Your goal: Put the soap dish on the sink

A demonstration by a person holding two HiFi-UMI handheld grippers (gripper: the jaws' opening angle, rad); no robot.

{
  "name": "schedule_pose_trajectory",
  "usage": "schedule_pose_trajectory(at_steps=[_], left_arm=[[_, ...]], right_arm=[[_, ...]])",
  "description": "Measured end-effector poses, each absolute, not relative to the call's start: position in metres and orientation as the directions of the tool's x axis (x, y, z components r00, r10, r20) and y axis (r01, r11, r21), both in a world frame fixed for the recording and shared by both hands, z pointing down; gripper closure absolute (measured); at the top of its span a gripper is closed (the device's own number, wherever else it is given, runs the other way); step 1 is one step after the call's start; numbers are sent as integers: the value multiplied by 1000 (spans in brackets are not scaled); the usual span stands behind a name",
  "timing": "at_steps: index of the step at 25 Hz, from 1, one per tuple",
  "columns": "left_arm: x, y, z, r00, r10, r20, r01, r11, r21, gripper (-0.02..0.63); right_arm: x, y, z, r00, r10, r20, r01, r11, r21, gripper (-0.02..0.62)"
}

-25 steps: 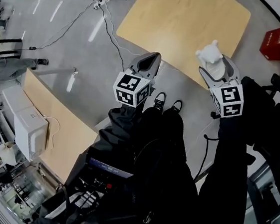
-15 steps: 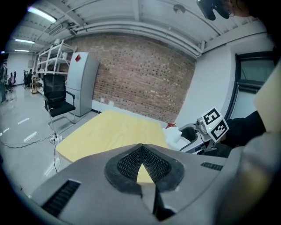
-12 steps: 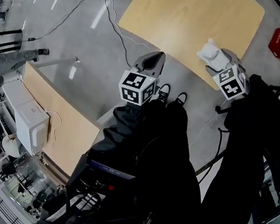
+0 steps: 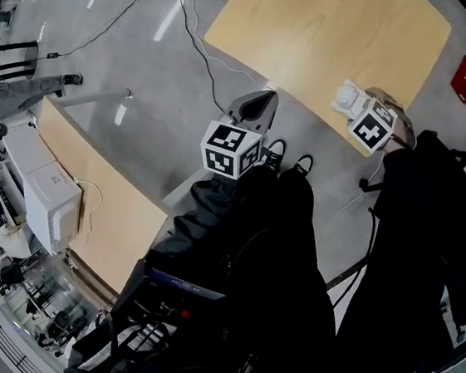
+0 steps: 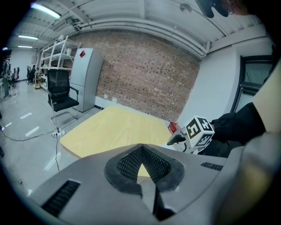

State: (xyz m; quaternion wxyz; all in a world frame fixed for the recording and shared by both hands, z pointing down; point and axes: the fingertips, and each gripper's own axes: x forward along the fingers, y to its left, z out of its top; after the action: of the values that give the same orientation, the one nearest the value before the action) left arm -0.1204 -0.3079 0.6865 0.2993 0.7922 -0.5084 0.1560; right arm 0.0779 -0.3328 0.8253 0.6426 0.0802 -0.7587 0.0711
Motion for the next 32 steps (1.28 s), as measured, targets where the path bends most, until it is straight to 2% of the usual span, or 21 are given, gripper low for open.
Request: schedule_pose_trajectory(at_steps=[10,15,19,24,29,32], left_arm=[[-124,-304,688,428,-713,555,-902,-296,314,604],[-125,-301,686,432,-713,552,-900,-301,314,604],[-127,-300,681,434,-717,546,-900,-310,308,604],[-118,-299,661,449,-731,513,-892,-337,301,604],[-99,-302,627,489,-742,458,-871,-390,298,604],[-83,-307,594,517,-752,409,-855,-428,294,604]], right_arm=[[78,-333,835,-166,-33,985,-207,978,-2,181],[69,-335,827,-286,-65,956,-245,969,-8,179],[54,-344,800,-448,-167,878,-325,945,13,179],[53,-349,732,-557,-332,761,-444,894,65,186],[69,-348,641,-597,-543,590,-628,775,78,349],[88,-343,579,-565,-683,463,-739,669,84,504]])
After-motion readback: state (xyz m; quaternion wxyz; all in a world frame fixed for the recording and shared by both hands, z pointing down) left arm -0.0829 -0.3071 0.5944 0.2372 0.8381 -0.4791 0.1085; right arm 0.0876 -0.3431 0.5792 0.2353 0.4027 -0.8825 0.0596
